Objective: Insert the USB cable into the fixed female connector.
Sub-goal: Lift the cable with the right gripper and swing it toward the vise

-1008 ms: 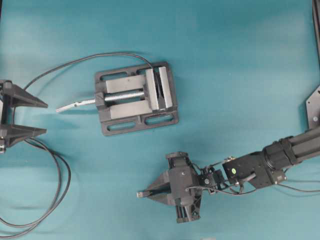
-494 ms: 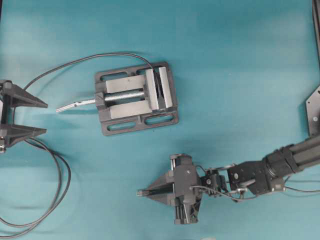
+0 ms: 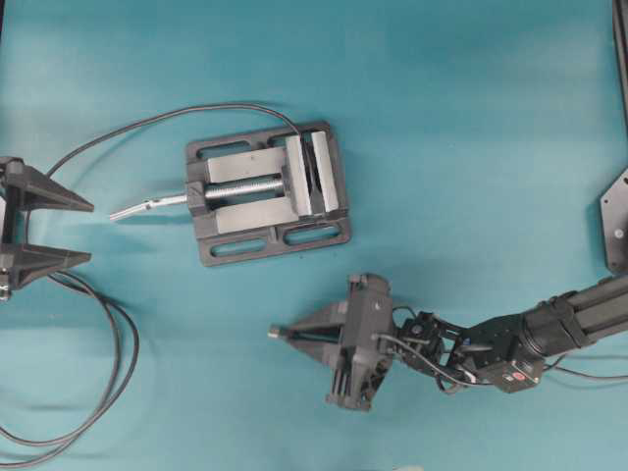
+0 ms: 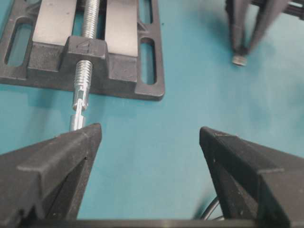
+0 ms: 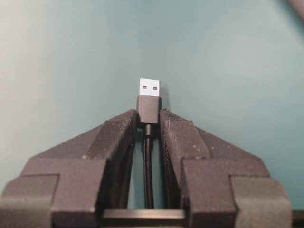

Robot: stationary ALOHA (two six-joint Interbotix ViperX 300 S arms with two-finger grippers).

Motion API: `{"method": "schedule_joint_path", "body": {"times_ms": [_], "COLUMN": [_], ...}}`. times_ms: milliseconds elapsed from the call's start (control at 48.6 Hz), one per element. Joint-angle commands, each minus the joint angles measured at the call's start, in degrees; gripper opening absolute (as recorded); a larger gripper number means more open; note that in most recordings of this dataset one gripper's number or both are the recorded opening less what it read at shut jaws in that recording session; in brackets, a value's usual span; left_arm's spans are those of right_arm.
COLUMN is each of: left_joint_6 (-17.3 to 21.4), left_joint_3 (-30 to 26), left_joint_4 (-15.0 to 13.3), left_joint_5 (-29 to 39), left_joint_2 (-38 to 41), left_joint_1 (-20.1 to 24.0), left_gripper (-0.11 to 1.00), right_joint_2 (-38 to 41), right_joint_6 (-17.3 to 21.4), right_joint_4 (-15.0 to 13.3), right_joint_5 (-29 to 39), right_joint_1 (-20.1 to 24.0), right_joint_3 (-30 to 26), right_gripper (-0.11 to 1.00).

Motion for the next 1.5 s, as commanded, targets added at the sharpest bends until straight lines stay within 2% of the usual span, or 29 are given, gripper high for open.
{"method": "schedule_joint_path", "body": {"times_ms": [0,103,206,391,411,514,576,658,823,926,1049,1481], "left_joint_6": [-0.7,-0.7,-0.7,-0.7,-0.7,-0.7,-0.7,-0.7,-0.7,-0.7,-0.7,-0.7], "left_joint_3": [-0.7,-0.7,-0.7,-0.7,-0.7,-0.7,-0.7,-0.7,-0.7,-0.7,-0.7,-0.7], "left_joint_4": [0.1,0.1,0.1,0.1,0.1,0.1,0.1,0.1,0.1,0.1,0.1,0.1], "left_joint_5": [-0.5,-0.5,-0.5,-0.5,-0.5,-0.5,-0.5,-0.5,-0.5,-0.5,-0.5,-0.5], "left_joint_2": [0.4,0.4,0.3,0.3,0.4,0.3,0.4,0.3,0.3,0.3,0.3,0.3], "left_joint_1": [0.1,0.1,0.1,0.1,0.1,0.1,0.1,0.1,0.1,0.1,0.1,0.1], "left_gripper": [0.97,0.97,0.97,0.97,0.97,0.97,0.97,0.97,0.97,0.97,0.97,0.97], "right_joint_2": [-0.7,-0.5,0.3,2.2,2.5,3.3,3.9,4.7,6.6,7.6,8.5,9.5], "right_joint_6": [-0.7,-2.7,-7.7,-20.0,-22.0,-27.1,-28.6,-28.6,-27.9,-26.7,-25.6,-25.4], "right_joint_4": [4.7,10.5,17.8,31.3,33.7,40.3,43.2,46.3,50.8,52.6,53.1,54.9], "right_joint_5": [-4.0,-7.2,-10.5,-15.6,-16.8,-22.2,-25.8,-30.0,-36.2,-38.5,-39.0,-43.4], "right_joint_1": [0.5,1.2,2.1,3.2,3.3,3.9,4.0,4.2,4.1,4.1,4.0,2.1], "right_joint_3": [-1.0,-2.2,-4.6,-10.7,-11.8,-15.1,-16.9,-18.6,-21.7,-23.5,-24.5,-26.7], "right_gripper": [0.2,0.2,0.2,0.2,0.2,0.2,0.2,0.2,0.2,0.2,0.2,0.2]}}
